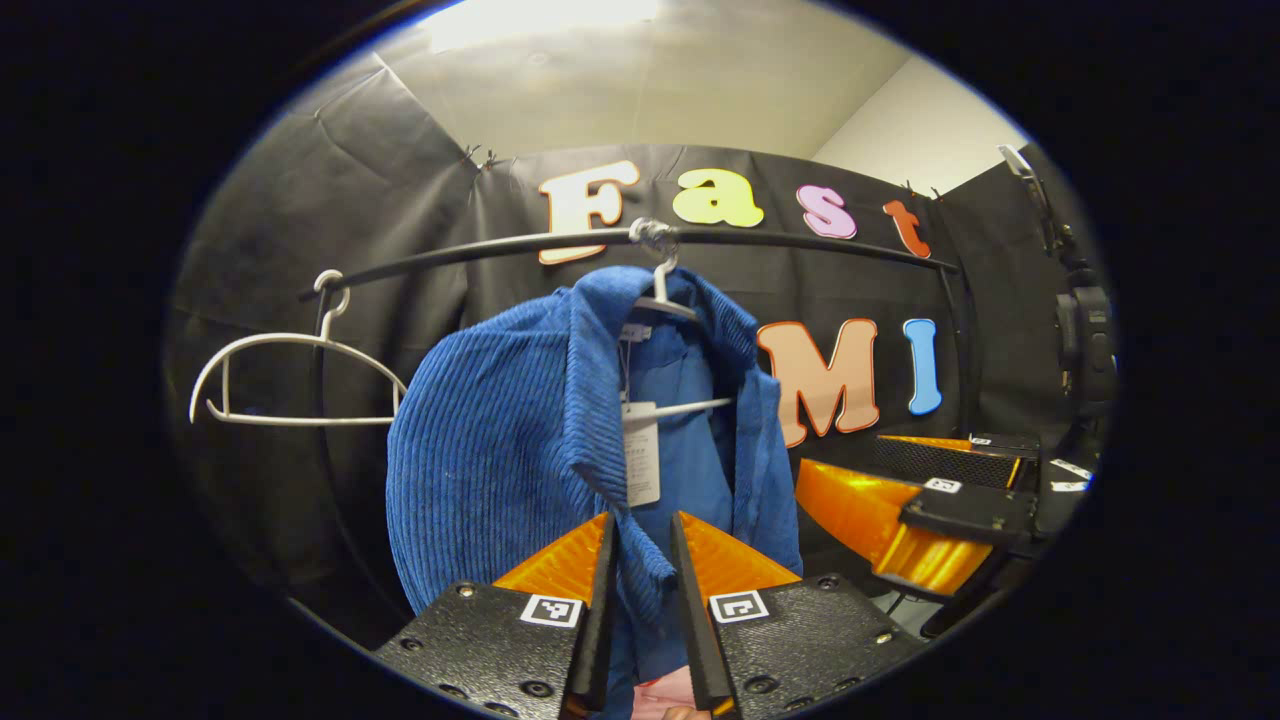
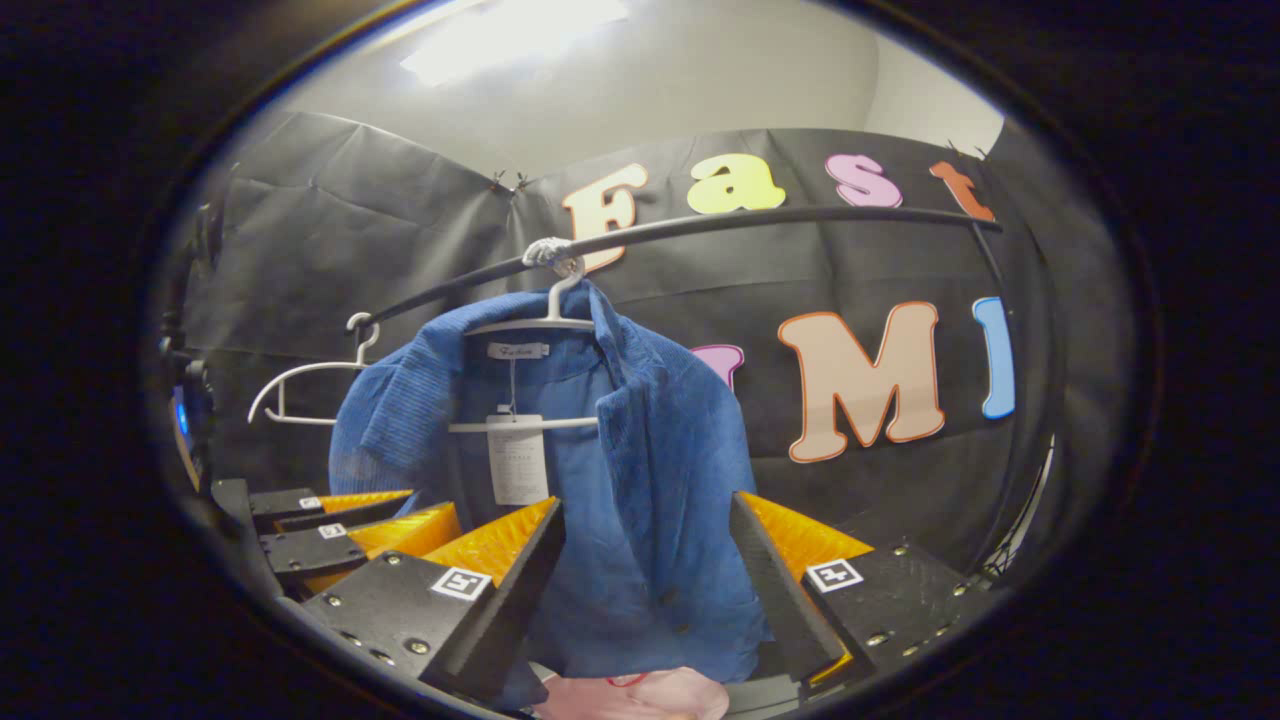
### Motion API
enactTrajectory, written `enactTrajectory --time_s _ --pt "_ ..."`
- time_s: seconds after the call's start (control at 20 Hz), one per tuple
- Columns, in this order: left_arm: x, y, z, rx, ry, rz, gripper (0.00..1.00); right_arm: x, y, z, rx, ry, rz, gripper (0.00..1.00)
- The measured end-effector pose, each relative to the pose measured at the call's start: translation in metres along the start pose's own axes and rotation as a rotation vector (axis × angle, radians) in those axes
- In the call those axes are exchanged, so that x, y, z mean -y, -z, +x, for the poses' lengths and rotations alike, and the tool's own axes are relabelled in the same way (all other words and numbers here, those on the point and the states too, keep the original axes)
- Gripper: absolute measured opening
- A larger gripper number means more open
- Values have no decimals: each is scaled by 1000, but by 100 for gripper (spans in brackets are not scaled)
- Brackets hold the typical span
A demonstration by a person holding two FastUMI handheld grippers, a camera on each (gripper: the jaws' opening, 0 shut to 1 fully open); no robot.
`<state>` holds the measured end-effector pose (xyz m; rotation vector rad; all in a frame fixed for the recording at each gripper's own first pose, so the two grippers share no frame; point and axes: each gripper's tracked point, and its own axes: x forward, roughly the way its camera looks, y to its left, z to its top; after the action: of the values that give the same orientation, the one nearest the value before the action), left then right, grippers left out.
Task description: Grasp the clothes on the hanger with both hands and then place them into the laundry hamper below.
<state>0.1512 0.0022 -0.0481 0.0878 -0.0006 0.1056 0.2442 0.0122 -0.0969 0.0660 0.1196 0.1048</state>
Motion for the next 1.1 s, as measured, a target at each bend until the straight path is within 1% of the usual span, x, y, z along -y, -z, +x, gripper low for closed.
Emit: enactTrajectory --time_s 0.05,0.1,0.15,0.2,0.25,0.35,0.4,0.45,0.5,0.55,0.6,0.65,0.7,0.75,0.85,0.9,1.0,1.1 --pt "-10 0 4 -5 -22 12 32 -2 0 9 0 -1 13 94" --pt "-18 3 8 -12 -43 24 32 2 2 19 0 14 17 94" --pt "-20 5 12 -25 -44 28 32 4 3 27 -3 21 17 93" --pt "-20 13 15 -48 -39 26 33 4 4 34 -5 28 20 99" --pt "-17 14 18 -53 -19 15 27 4 6 42 -8 33 22 99" --pt "-19 15 25 -68 -6 13 17 5 3 59 -6 59 14 99" --pt "-22 14 26 -71 -16 26 11 3 -1 69 1 67 27 99" --pt "-21 14 28 -81 -6 39 6 -2 -11 81 19 51 51 98" --pt "-19 15 26 -93 7 43 4 -10 -16 93 16 17 91 94" --pt "-15 14 20 -95 41 13 1 -18 -16 101 -14 -26 137 100" --pt "-4 14 14 -107 100 -24 0 -7 -5 110 -45 23 146 93" --pt "3 11 5 -118 149 -59 0 6 -6 102 -52 45 144 51" --pt "2 5 -5 -125 183 -71 0 -4 -3 102 -64 -6 145 8" --pt "-2 -2 -12 -121 195 -63 0 4 -1 100 -62 22 125 3" --pt "-10 -18 -24 -81 216 -49 1 7 -1 90 -52 50 76 4" --pt "-11 -24 -35 -82 245 -48 0 7 -6 85 -38 61 61 4" --pt "-14 -29 -47 -94 304 -63 0 2 -15 77 -24 60 28 4" --pt "-26 -41 -55 -91 334 -86 0 7 -22 73 -20 78 3 4"
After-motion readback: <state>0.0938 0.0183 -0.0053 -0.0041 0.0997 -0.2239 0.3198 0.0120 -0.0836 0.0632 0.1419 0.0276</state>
